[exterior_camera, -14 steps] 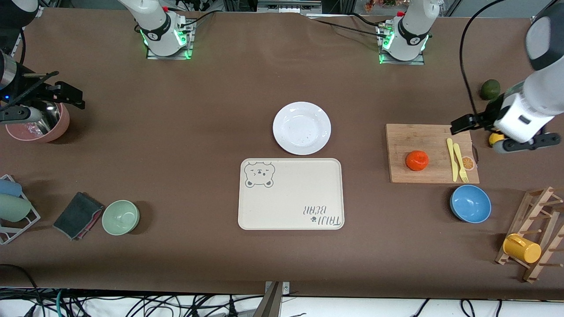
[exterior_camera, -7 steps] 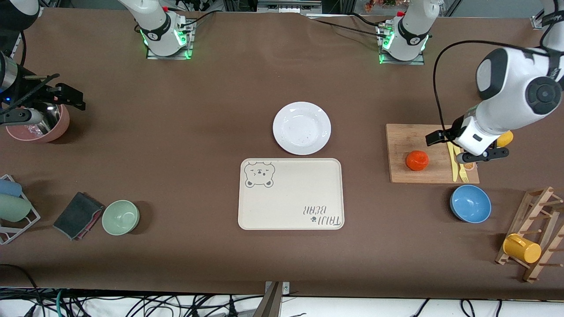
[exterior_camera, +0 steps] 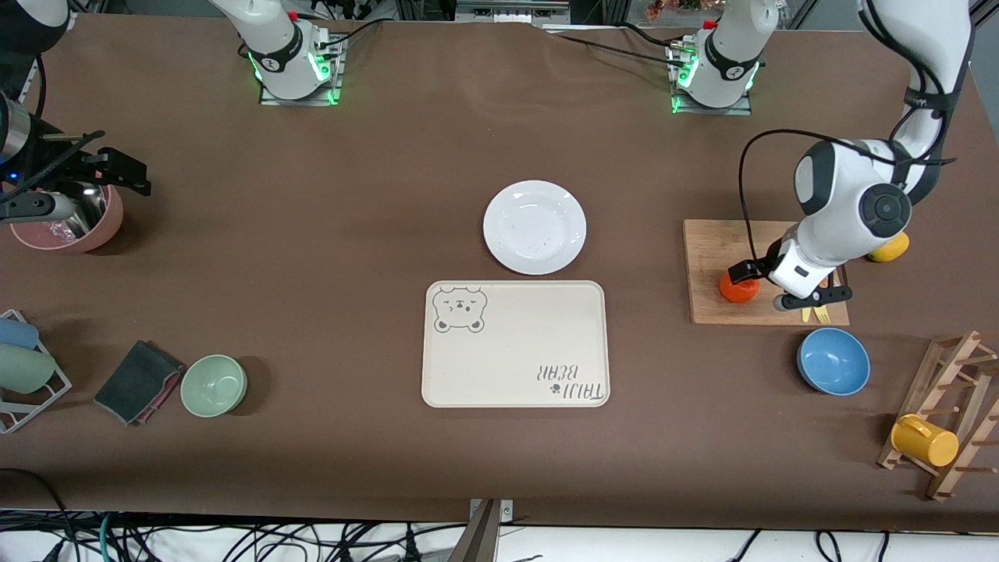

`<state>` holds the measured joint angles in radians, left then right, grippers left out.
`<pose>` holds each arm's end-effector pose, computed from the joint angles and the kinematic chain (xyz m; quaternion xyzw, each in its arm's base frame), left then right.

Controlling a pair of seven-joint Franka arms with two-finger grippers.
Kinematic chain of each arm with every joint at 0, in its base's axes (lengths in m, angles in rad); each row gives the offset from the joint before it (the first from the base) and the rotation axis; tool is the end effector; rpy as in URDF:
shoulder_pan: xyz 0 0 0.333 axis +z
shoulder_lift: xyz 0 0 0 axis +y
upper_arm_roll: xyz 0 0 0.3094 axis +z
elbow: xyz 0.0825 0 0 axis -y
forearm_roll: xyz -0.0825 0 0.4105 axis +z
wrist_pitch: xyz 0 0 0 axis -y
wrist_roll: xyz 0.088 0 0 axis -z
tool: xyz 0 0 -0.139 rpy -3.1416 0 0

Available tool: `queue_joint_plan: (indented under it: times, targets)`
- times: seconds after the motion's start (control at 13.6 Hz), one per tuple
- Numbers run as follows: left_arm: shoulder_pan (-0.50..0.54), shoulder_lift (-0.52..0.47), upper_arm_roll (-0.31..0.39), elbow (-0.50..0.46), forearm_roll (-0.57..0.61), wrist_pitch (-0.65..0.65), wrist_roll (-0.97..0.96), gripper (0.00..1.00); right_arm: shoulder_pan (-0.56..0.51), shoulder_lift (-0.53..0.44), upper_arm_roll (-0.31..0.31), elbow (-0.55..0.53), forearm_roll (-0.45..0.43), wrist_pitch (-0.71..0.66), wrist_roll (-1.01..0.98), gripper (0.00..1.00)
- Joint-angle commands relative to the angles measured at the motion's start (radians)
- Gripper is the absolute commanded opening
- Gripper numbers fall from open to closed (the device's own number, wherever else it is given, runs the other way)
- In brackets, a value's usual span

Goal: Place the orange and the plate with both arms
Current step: 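Reach the left gripper to the orange on the cutting board and grasp it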

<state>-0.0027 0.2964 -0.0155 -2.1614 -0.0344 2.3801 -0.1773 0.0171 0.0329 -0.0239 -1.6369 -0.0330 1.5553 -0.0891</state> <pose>0.5694 -0.0117 0.1933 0.9949 0.0925 -0.0400 0.0098 0.5808 -0.0084 0.5330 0.9973 0.0417 -0.0579 0.0141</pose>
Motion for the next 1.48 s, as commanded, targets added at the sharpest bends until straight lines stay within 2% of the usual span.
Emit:
queue_joint_plan:
  times: [0.0, 0.3, 0.37, 0.52, 0.59, 0.66, 0.81, 1.03, 1.18, 1.4]
  targets:
    - [0.010, 0.058, -0.009, 0.012, -0.015, 0.065, 0.025, 1.00, -0.003, 0.009, 0.001, 0.022, -0.002, -0.011, -0.009, 1.00]
    - [0.010, 0.102, -0.009, 0.011, -0.028, 0.099, 0.024, 1.00, -0.003, 0.009, 0.001, 0.023, -0.002, -0.009, -0.009, 1.00]
    - [0.010, 0.105, -0.009, 0.011, -0.029, 0.100, 0.025, 0.89, -0.003, 0.009, 0.001, 0.022, -0.002, -0.009, -0.009, 1.00]
    - [0.010, 0.101, -0.011, 0.011, -0.029, 0.099, 0.025, 0.38, -0.003, 0.009, 0.001, 0.022, -0.002, -0.009, -0.009, 1.00]
    - [0.010, 0.098, -0.011, 0.011, -0.029, 0.097, 0.028, 0.19, -0.005, 0.009, 0.001, 0.022, -0.002, -0.009, -0.009, 1.00]
    - [0.009, 0.087, -0.011, 0.012, -0.029, 0.094, 0.039, 0.07, -0.005, 0.009, 0.001, 0.022, -0.002, -0.009, -0.009, 1.00]
    - [0.010, 0.032, -0.035, 0.014, -0.028, 0.082, 0.045, 0.04, -0.005, 0.009, 0.001, 0.022, -0.002, -0.009, -0.009, 1.00]
    - [0.004, -0.034, -0.136, 0.021, -0.041, 0.064, 0.024, 0.04, -0.005, 0.009, 0.001, 0.022, -0.002, -0.009, -0.009, 1.00]
    - [-0.022, -0.048, -0.200, 0.038, -0.120, 0.065, -0.039, 0.04, -0.005, 0.007, 0.001, 0.023, -0.002, -0.011, -0.009, 1.00]
    - [-0.098, -0.045, -0.267, 0.069, -0.119, 0.065, -0.149, 0.04, -0.006, 0.009, 0.001, 0.022, -0.002, -0.009, -0.009, 1.00]
